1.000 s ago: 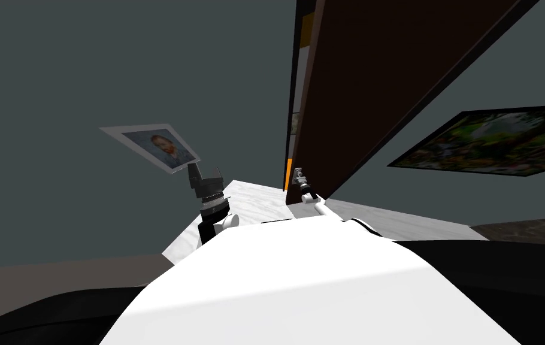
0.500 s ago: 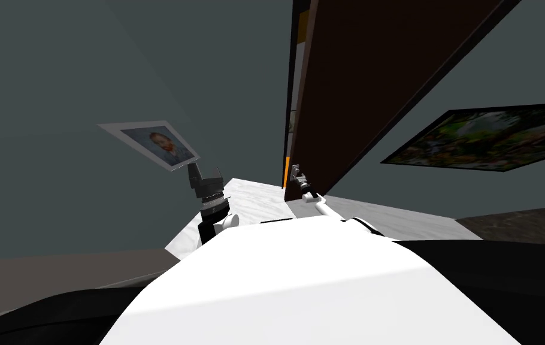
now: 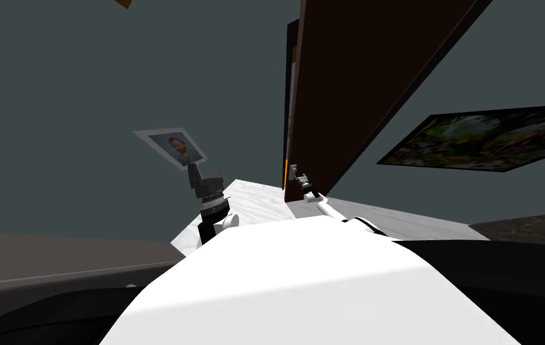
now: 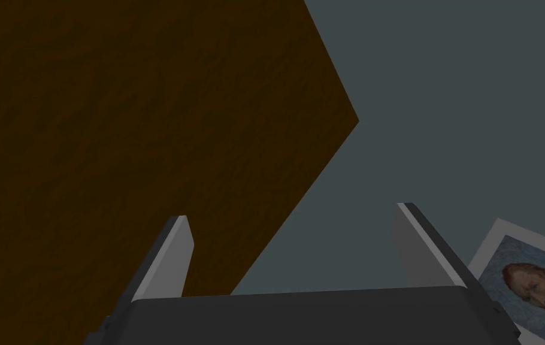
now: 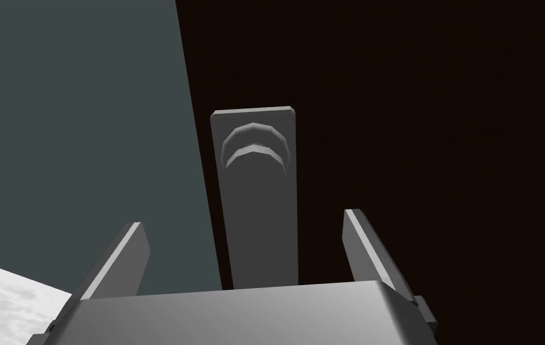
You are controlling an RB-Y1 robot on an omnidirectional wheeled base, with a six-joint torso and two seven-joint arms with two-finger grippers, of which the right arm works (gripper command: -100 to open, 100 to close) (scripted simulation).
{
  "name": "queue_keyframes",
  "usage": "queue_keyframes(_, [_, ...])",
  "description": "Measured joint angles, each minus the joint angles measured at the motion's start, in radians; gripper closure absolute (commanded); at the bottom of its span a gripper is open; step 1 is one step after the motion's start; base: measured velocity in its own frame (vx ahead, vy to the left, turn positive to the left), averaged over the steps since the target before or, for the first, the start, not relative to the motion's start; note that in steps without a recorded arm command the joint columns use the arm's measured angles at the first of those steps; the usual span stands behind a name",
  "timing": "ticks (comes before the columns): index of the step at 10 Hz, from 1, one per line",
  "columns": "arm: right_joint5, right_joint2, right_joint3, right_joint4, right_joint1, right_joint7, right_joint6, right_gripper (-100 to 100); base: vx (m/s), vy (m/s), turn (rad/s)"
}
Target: Pull the door open
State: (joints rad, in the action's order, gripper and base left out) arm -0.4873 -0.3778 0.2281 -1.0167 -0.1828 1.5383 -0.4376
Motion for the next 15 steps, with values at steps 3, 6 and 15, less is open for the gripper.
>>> queue_keyframes(3, [-0.011,-0.027,-0.021,0.025,0.013,0.018,-0.03,-100,0.222,0.03,0.146])
queue_keyframes(6, [-0.016,-0.038,-0.032,0.024,0.016,0.023,-0.032,100,0.018,-0.004,-0.007])
queue_keyframes(15, [-0.005,-0.081,0.021,0.007,0.029,0.074,-0.036,100,-0.11,-0.059,0.06])
